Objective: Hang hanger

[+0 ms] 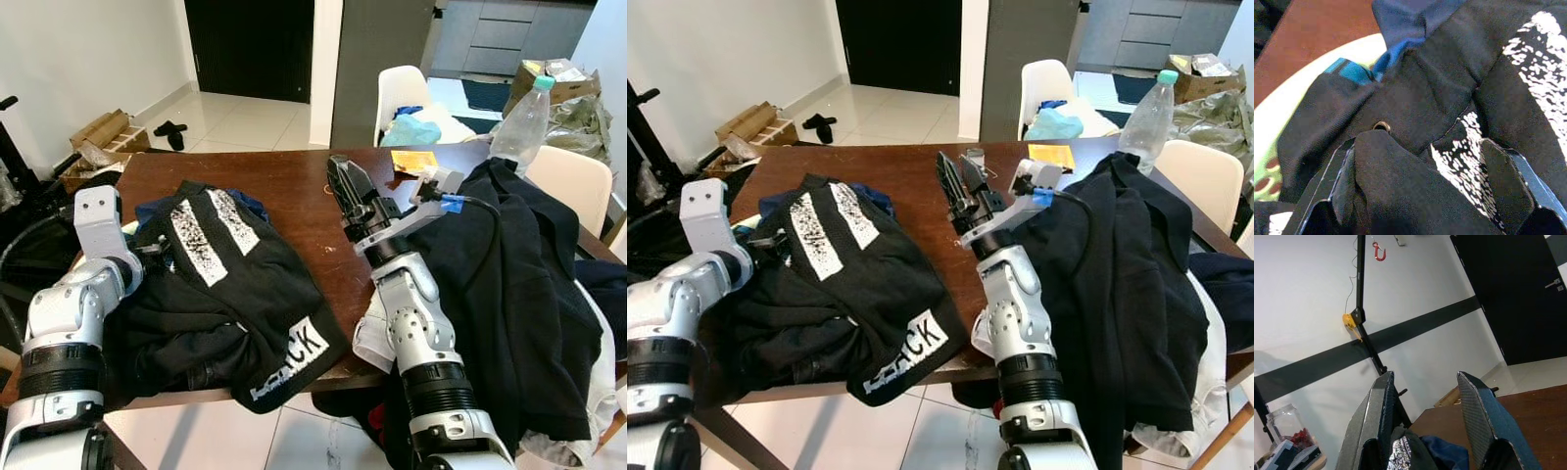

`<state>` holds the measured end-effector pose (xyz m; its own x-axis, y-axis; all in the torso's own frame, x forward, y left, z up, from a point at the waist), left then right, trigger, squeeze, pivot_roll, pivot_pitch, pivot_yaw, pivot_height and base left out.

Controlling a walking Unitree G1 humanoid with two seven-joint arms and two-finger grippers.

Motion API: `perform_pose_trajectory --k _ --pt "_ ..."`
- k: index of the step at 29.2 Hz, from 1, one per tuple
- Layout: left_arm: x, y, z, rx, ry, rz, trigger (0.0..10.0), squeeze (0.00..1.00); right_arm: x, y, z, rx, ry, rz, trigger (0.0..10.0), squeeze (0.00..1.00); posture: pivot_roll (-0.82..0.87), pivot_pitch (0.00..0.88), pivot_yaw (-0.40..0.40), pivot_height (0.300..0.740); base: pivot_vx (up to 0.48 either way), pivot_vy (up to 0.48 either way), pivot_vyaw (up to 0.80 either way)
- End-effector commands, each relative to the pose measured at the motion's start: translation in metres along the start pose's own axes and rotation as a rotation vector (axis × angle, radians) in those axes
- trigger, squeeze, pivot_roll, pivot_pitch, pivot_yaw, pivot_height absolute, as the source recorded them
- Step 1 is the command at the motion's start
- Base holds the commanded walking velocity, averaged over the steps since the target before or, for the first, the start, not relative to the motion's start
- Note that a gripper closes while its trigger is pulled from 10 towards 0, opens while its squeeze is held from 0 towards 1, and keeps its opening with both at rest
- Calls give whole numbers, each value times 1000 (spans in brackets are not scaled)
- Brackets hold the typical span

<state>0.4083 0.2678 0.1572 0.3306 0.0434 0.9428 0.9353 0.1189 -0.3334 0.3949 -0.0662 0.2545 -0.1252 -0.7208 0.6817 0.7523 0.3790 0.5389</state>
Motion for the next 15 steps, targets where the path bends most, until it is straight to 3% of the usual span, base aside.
perform_pose_trajectory --k 1,4,5,8,9,11,12,15 --pt "-16 3 -6 -31 -25 60 10000 0 -1 -1 2 3 -8 7 10000 0 147 36 9 740 0 0 0" --pt "-19 4 -8 -45 -34 73 10000 0 -1 -1 2 2 -9 5 10000 0 145 36 10 740 0 0 0" --pt "-22 4 -11 -62 -40 85 8784 0 -1 -1 2 1 -9 3 10000 0 143 36 9 740 0 0 0" --pt "-22 4 -11 -62 -40 85 8784 0 -1 -1 2 1 -9 3 10000 0 143 36 9 740 0 0 0" --pt "-24 4 -13 -73 -43 92 2706 0 -1 -1 3 1 -8 4 10000 0 147 36 8 740 0 0 0" --pt "-24 4 -13 -73 -43 92 2706 0 -1 -1 3 1 -8 4 10000 0 147 36 8 740 0 0 0" --pt "-24 5 -15 -84 -45 95 0 0 -2 -1 3 -1 -7 5 10000 0 150 35 13 740 0 0 0" --pt "-24 6 -14 -81 -43 91 0 0 -2 0 3 -3 -6 5 10000 0 148 33 18 740 0 0 0"
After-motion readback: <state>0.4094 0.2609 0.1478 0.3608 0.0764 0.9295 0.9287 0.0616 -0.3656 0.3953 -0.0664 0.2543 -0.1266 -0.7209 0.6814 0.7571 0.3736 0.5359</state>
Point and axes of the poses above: a point about 5 cm out from each wrist's last joint towards the gripper, its own y axis pointing out of the wrist towards the gripper, its own x axis along the axis of the wrist's last joint, z = x × y, the point moved 6 cm from there along y, pointing out of the wrist towards the gripper, and after that the axes turned 10 degrees about y, right-handed, at the moved point
